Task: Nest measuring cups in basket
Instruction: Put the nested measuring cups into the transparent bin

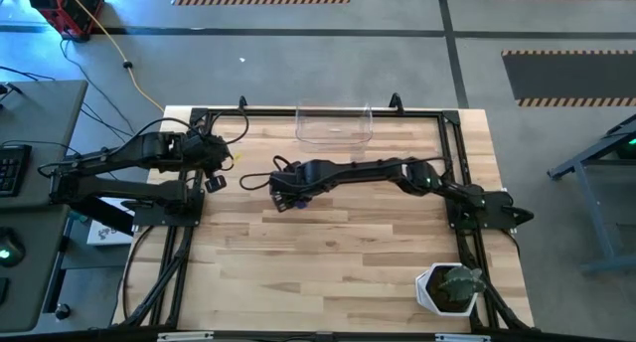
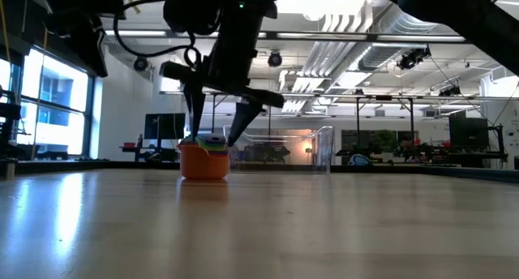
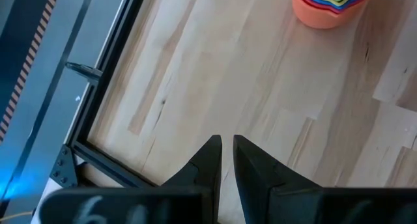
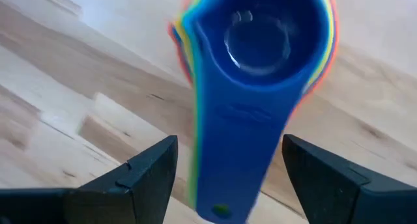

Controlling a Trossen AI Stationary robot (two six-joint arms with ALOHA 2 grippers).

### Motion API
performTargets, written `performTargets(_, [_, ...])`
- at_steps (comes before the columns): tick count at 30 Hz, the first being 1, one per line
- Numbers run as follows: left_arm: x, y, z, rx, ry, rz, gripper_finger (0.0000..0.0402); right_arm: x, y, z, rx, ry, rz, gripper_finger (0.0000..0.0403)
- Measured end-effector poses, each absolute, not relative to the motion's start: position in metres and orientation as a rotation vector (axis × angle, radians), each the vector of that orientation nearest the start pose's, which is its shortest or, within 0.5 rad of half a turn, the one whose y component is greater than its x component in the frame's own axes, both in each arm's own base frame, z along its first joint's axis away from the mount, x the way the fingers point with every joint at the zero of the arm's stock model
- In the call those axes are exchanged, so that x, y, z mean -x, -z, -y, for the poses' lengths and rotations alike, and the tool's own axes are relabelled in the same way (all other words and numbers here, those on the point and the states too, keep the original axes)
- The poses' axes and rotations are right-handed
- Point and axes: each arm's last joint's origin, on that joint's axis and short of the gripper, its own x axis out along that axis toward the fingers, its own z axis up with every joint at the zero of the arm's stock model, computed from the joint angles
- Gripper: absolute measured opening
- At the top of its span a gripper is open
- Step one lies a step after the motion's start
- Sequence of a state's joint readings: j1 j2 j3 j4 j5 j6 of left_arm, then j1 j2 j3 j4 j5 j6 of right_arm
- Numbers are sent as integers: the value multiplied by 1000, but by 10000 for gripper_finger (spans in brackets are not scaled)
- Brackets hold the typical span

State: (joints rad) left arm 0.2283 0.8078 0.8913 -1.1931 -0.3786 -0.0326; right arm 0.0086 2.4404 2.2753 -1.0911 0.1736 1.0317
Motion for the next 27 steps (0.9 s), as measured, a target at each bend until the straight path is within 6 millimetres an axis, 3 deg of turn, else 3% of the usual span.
performTargets(10, [-113,-290,-37,-65,-556,-1115,33,-508,-180,0,-779,764,-1091,268])
performTargets(16, [-113,-290,-37,-72,-550,-1118,32,-508,-179,0,-791,777,-1090,264])
performTargets(27, [-113,-290,-37,-81,-544,-1121,32,-508,-179,0,-787,780,-1087,190])
